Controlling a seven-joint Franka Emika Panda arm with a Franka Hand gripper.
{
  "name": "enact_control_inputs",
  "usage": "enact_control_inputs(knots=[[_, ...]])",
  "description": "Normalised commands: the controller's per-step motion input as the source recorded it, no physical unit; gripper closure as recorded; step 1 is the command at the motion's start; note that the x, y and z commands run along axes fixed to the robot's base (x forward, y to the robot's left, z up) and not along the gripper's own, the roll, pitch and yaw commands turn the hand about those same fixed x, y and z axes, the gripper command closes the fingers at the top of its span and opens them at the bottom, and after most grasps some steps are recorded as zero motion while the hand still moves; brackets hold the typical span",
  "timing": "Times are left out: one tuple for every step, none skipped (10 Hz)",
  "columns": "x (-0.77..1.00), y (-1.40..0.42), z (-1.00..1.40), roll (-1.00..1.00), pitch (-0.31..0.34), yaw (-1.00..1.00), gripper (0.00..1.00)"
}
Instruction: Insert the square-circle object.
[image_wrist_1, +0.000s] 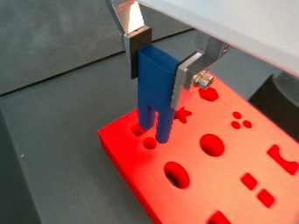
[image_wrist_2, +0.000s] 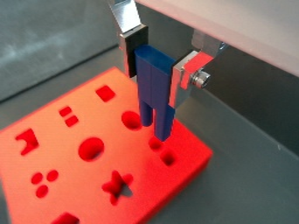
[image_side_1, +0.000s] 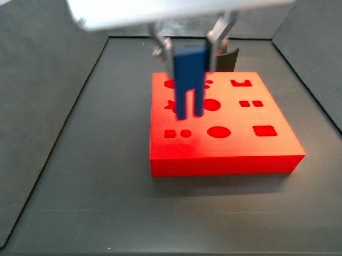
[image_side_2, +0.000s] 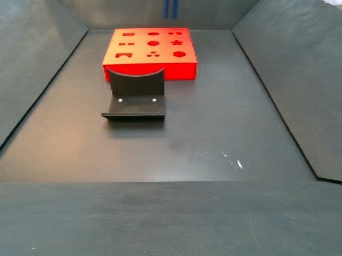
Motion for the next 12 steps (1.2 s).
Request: enact_control_inputs(knots=[[-0.27,0.00,-0.46,0.13,-0.016,-0.05,1.00],[0.00,0.00,0.00,0.07,0.031,0.00,1.00],[0.00,0.00,0.00,0.00,-0.004,0.00,1.00],[0.27,0.04,-0.22,-0.13,-0.019,0.00,1.00],[0.39,0.21,-0.29,-0.15,0.073,-0.04,1.00],[0.47,0.21,-0.38,-0.07,0.280,-0.23,1.00],[0.33,0.14,-0.37,-0.07,0.229,-0.21,1.00],[0.13,0.00,-0.10,-0.04,0.066,-0.01,1.00],[0.04,0.00,0.00,-0.06,0.074,-0.06,1.00],[0.00,0.00,0.05,-0.13,0.081,-0.12,1.00],[-0.13,0.04,0.04,-0.12,0.051,-0.18,1.00],[-0.31,0.00,0.00,-0.06,0.000,-0.15,1.00]])
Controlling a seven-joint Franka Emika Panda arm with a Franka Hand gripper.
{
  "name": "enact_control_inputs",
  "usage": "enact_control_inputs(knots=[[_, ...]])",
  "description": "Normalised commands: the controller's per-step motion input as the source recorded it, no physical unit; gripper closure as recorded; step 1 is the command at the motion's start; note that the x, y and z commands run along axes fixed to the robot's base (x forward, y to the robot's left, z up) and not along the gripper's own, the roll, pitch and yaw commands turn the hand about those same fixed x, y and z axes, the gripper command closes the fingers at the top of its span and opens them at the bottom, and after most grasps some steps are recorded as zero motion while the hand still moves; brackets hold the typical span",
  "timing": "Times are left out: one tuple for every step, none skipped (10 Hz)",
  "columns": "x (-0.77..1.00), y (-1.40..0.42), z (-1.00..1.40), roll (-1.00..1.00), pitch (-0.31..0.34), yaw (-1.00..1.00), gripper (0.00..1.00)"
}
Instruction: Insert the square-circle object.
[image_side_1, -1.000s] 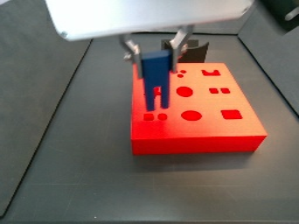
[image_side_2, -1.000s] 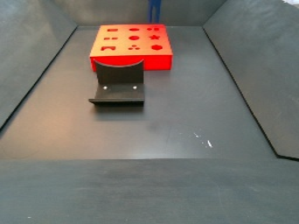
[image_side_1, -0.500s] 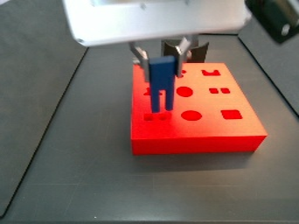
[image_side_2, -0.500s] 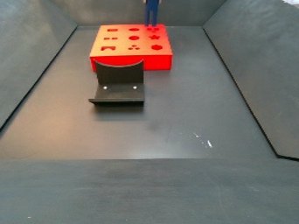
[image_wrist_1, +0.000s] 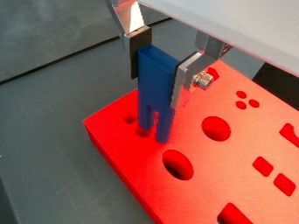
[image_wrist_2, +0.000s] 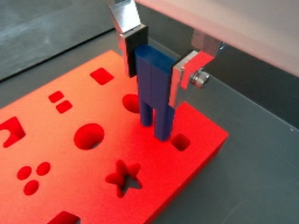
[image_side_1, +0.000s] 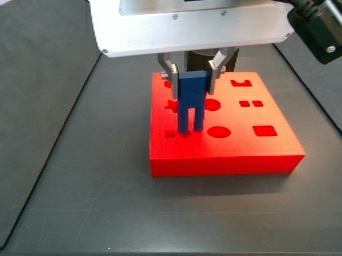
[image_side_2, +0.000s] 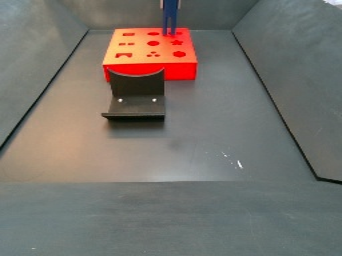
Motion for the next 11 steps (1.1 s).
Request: enact_control_inputs(knots=[[-0.24,0.00,0.00,-0.03,-0.003,-0.09,1.00],[-0.26,0.00,0.00,-0.04,-0.030,-0.03,1.00],[-0.04,-0.14,0.00,-0.01,-0.057,0.00,1.00],[0.07,-0.14,0.00,-0.01,-0.027,0.00,1.00],[0.00,-0.11,0.00,0.00,-0.001,0.00,1.00],[-0.09,-0.06,0.00,0.00,-0.020,0.00,1.00],[-0.12,-0.05,0.00,0.00,-0.036,0.00,1.00],[-0.05,-0.09,0.00,0.00,-0.053,0.00,1.00],[-0.05,-0.06,-0.06,0.00,-0.047,0.00,1.00],[0.00,0.00,-0.12,0.00,-0.014,0.00,1.00],[0.01,0.01,-0.23,0.00,0.000,-0.09,1.00]])
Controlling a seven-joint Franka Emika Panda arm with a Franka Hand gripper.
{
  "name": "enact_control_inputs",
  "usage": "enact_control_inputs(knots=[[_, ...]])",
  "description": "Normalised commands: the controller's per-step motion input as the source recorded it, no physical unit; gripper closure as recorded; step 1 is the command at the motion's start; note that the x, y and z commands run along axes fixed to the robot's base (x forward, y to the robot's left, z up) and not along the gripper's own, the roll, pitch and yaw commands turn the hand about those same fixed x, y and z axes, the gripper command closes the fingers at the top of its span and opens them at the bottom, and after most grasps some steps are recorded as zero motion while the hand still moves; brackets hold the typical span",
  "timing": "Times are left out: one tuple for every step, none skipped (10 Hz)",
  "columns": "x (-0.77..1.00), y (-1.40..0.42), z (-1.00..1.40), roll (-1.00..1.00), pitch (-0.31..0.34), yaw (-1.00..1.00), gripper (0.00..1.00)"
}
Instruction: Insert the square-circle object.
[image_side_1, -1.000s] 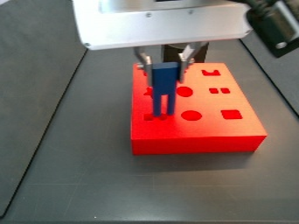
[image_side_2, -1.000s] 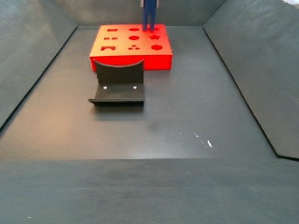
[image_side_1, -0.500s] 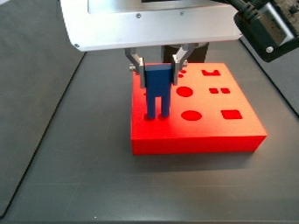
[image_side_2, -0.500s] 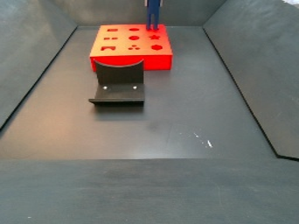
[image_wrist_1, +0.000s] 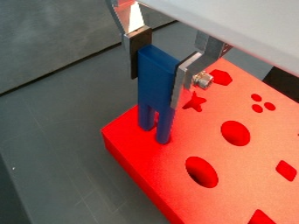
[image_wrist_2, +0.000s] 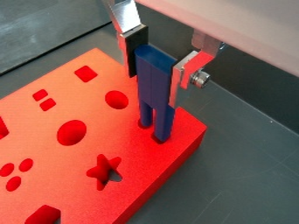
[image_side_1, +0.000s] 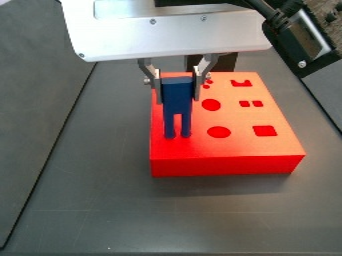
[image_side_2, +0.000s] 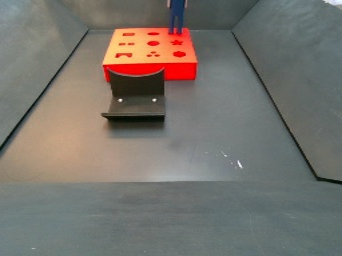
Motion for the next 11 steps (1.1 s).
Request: enact_control_inputs(knots=[[0.03,0.09,-0.26,0.00,0.019,-0.20,1.00],[0.13,0.11,-0.19,0.00,0.033,-0.18,1.00],[0.18,0.13,-0.19,0.00,0.043,-0.14,1.00],[0.23,0.13,-0.18,0.00,0.056,-0.12,1.00],[0.11,0.00,-0.35,0.02,0.007,-0.12,1.00],[0.03,0.00,-0.56,0.00,0.000,-0.14,1.00],[0.00,0.00,-0.68,-0.08,-0.014,-0.17,1.00],[0.00,0.03,-0.85,-0.16,0.000,-0.16,1.00],[0.00,0.07,-0.89,-0.14,0.019,-0.13,1.00],[0.00,0.15,-0.95,-0.08,0.067,-0.11,1.00],[0.00,0.10,-0.99,-0.01,0.114,-0.11,1.00]])
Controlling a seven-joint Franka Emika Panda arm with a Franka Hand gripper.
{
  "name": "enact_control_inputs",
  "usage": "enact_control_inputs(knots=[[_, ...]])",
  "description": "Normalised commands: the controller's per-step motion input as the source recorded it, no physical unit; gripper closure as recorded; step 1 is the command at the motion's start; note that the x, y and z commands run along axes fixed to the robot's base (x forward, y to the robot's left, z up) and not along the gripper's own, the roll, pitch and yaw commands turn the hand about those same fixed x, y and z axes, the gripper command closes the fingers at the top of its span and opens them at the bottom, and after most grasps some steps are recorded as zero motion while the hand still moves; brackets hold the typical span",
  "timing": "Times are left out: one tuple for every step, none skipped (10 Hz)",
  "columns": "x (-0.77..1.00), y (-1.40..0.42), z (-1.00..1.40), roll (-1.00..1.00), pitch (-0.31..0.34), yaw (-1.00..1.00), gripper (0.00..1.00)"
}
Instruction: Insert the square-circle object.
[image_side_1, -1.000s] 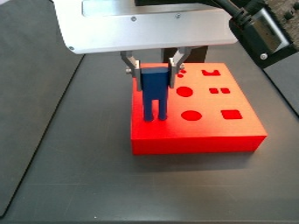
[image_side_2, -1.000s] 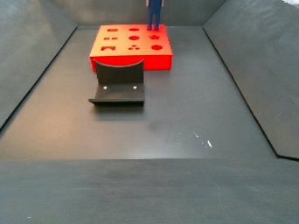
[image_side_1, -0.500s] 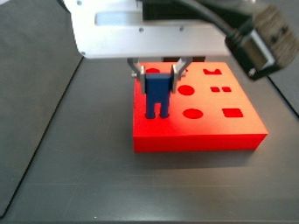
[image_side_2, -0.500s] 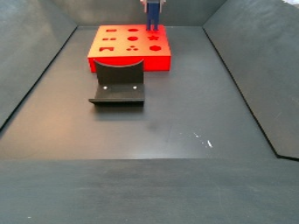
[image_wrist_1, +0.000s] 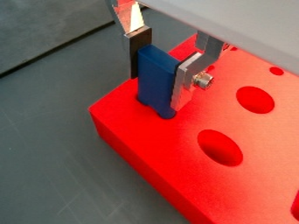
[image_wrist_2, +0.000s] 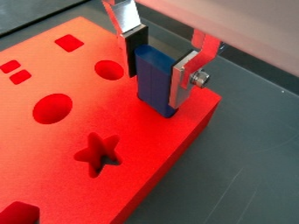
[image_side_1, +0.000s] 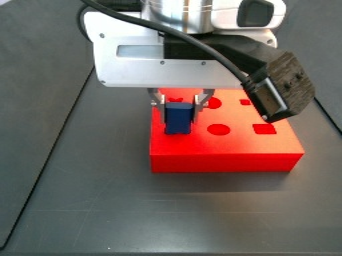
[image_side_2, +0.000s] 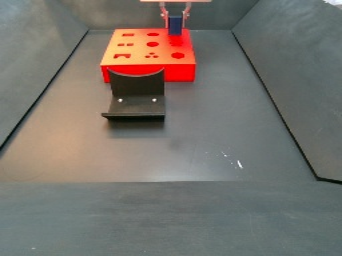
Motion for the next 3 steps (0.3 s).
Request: enact_control_inputs(knots=[[0.12,0.04,-0.33,0.00,0.120,-0.16,1.00],[-0.04,-0.05,0.00,0.00,0.000,0.00,1.00],[0.00,0.00,0.00,0.00,0.000,0.00,1.00]])
